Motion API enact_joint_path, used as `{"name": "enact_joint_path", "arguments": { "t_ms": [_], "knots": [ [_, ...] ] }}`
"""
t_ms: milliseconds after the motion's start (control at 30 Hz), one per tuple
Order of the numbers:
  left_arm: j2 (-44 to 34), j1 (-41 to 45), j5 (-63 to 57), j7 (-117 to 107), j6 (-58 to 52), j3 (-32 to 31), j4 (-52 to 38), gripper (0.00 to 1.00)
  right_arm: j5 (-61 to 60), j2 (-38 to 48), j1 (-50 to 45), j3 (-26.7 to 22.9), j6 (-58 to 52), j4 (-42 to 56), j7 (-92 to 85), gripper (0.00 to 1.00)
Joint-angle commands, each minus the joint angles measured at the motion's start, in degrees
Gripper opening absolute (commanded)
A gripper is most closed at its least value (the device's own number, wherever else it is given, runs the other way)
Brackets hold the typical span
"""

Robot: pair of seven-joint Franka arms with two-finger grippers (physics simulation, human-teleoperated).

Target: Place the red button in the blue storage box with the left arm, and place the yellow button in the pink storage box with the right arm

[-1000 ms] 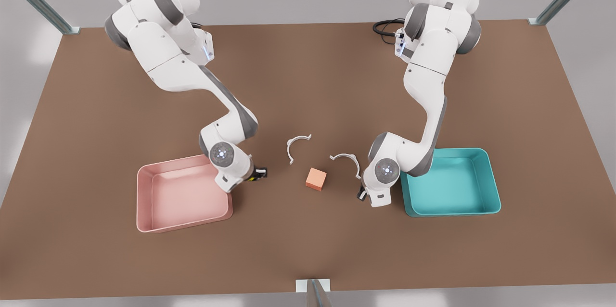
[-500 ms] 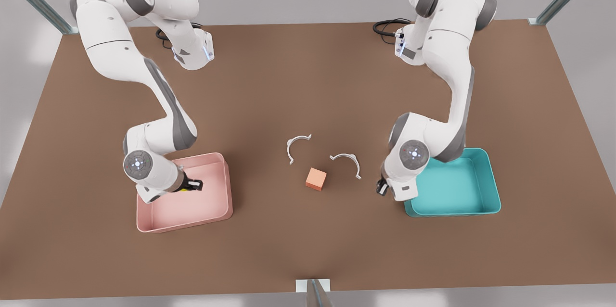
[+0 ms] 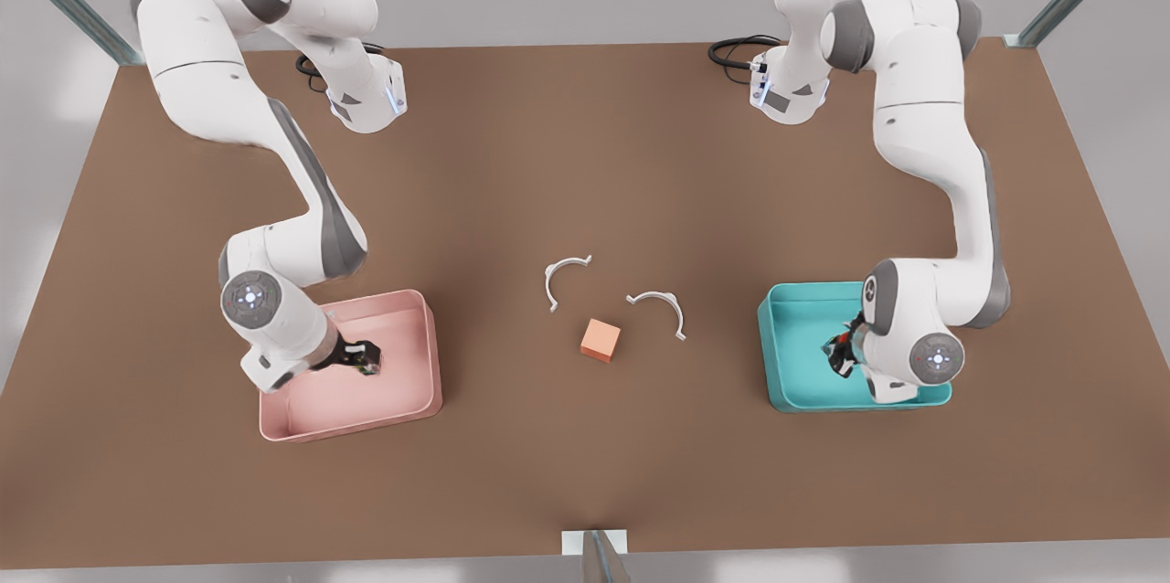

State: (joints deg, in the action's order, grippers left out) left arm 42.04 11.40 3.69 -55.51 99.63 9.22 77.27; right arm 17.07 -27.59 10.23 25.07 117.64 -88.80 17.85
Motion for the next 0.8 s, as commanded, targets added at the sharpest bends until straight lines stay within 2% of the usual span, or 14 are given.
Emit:
{"name": "enact_joint_path", "arguments": {
  "t_ms": [0,33,67,100,167,200,267,300,367,500,533,567,767],
  "knots": [
    [0.41,-0.67,2.19,22.38,3.55,0.0,-0.02,1.0,-0.28,5.09,-0.03,1.47,-11.97,3.53,-3.44,1.0],
    [0.41,-0.76,2.19,22.64,3.55,0.0,-0.02,1.0,-3.44,6.06,0.23,2.53,-20.33,9.87,-3.61,1.0],
    [0.33,-0.76,2.19,22.64,3.38,0.0,-0.1,1.0,-7.74,10.01,3.13,2.71,-25.8,11.55,-3.88,1.0],
    [0.06,-0.68,2.02,22.64,3.03,0.0,-0.28,1.0,-8.81,13.79,3.66,2.97,-25.97,10.41,-3.88,1.0],
    [-3.62,0.03,1.32,22.91,-0.48,0.0,-0.46,1.0,-8.98,15.2,4.1,3.58,-26.24,8.74,-4.23,1.0],
    [-6.44,1.08,1.32,26.15,-1.98,0.0,-0.46,1.0,-12.41,15.99,5.51,1.92,-25.62,7.68,-10.72,1.0],
    [-13.37,1.61,1.32,37.3,-1.98,-0.08,-0.54,1.0,-14.6,23.55,-6.52,-13.88,-24.13,-0.93,-13.28,1.0],
    [-15.57,1.61,1.4,41.17,-1.98,-0.08,-1.24,1.0,-14.7,23.55,-8.99,-16.63,-24.74,-0.93,-13.28,1.0],
    [-21.02,2.75,1.32,41.8,-2.07,-0.17,-1.86,1.0,-16.01,23.81,-9.35,-16.9,-25.53,-0.76,-12.76,1.0],
    [-29.99,2.75,-0.88,54.54,-12.09,-1.84,-4.5,1.0,-19.53,22.58,-9.26,-16.19,-24.3,0.39,-17.32,1.0],
    [-32.37,2.23,-3.17,57.27,-13.41,-4.39,-2.83,1.0,-19.62,22.67,-9.26,-16.19,-24.13,0.39,-17.24,1.0],
    [-33.25,1.0,-3.34,57.45,-13.41,-6.41,-1.16,1.0,-19.53,22.67,-9.35,-16.19,-24.04,0.39,-17.32,1.0],
    [-33.16,0.99,-3.34,57.45,-13.14,-6.5,-0.46,1.0,-19.53,22.67,-9.35,-16.19,-24.22,0.39,-17.5,1.0]
  ]
}}
